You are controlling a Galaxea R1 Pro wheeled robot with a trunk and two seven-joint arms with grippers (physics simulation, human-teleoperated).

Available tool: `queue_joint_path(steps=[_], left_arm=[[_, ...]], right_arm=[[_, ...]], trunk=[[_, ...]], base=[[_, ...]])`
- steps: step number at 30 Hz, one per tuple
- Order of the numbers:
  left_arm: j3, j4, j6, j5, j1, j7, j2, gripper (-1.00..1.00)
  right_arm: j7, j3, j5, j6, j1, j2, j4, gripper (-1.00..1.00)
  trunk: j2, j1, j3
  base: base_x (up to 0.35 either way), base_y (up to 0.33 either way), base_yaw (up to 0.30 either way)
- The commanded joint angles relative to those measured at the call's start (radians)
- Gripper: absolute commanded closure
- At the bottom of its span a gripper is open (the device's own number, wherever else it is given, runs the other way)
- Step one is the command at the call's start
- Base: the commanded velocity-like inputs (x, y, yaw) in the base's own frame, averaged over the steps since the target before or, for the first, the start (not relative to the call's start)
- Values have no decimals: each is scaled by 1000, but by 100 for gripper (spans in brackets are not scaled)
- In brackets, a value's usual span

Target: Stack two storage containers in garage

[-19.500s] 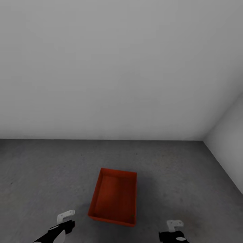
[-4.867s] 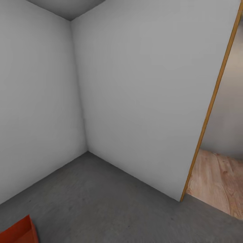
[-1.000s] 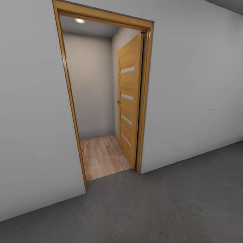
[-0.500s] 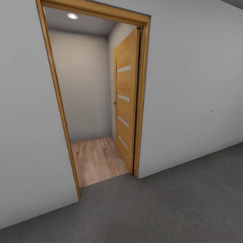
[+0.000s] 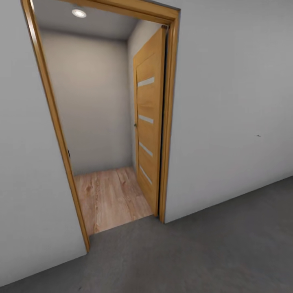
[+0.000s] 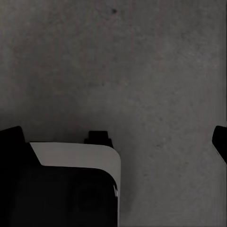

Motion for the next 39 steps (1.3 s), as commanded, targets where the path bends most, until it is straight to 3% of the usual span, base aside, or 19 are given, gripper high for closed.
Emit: queue_joint_path(steps=[1, 11, 30, 39], left_arm=[[7, 1, -3, 1, -1, 1, 0, -100], [7, 1, -2, 1, -1, 1, 1, -100], [7, -1, -3, 1, -1, 1, 1, -100], [7, -1, -3, 1, -1, 1, 1, -100]], right_arm=[[-2, 8, -4, -6, -1, 1, 3, -100], [-2, 8, -7, -8, -1, 1, 3, -100], [-3, 8, -10, -9, -1, 1, 3, -100], [-3, 8, -12, -8, -1, 1, 3, -100]], trunk=[[-1, 1, -1], [-1, 1, -1], [-1, 1, -1], [-1, 1, -1]], base=[[305, -88, 0], [311, -20, 15], [315, 0, 250], [315, 0, 57]])
